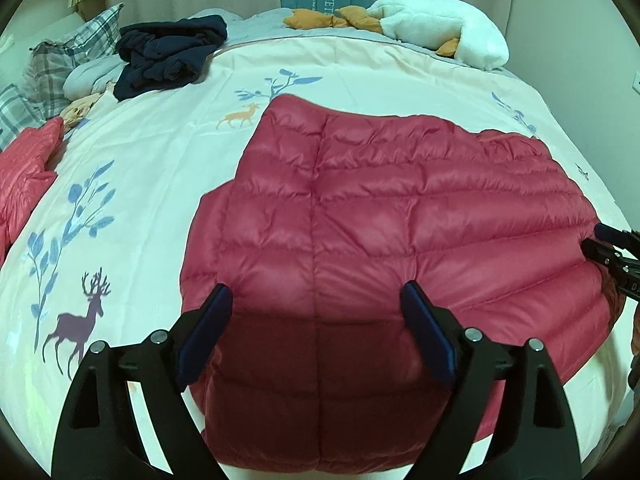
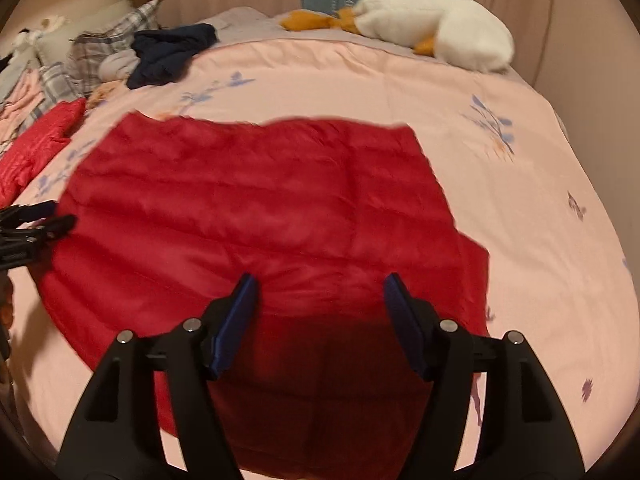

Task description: Fold large clothes

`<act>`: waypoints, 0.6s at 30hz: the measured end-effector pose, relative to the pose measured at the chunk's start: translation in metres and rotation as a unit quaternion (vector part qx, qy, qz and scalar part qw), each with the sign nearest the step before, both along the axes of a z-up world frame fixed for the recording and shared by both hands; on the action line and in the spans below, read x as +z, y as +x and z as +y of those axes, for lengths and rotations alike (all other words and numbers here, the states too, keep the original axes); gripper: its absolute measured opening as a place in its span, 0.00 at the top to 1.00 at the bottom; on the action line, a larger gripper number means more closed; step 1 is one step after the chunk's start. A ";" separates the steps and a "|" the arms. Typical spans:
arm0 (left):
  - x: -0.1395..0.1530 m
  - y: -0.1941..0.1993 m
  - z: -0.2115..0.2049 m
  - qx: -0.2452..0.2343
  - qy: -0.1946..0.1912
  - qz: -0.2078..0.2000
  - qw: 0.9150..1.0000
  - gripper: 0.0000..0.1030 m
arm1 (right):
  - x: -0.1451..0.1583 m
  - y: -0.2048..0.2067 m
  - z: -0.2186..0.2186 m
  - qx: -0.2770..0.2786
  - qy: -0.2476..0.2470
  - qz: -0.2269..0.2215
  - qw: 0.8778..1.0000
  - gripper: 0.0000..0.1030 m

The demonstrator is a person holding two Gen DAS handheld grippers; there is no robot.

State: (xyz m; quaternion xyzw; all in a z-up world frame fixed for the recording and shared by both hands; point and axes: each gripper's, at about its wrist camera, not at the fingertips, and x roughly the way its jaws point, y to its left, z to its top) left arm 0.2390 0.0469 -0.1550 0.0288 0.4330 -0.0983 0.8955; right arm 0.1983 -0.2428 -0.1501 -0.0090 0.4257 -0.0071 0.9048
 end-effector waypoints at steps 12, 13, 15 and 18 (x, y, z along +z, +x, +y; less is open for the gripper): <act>-0.002 -0.043 -0.002 0.020 0.034 -0.028 0.999 0.15 | -0.004 -0.052 -0.002 -0.017 0.019 -0.022 0.999 0.31; -0.006 -0.043 -0.003 0.021 0.034 -0.025 0.999 0.14 | -0.011 -0.052 -0.002 -0.021 0.022 -0.017 0.999 0.31; -0.011 -0.045 -0.002 0.030 0.038 -0.023 0.999 0.11 | -0.014 -0.055 -0.002 -0.030 0.020 -0.018 0.999 0.31; -0.009 -0.052 0.002 0.038 0.041 -0.024 0.998 0.11 | -0.013 -0.064 -0.002 -0.040 0.018 -0.018 0.999 0.30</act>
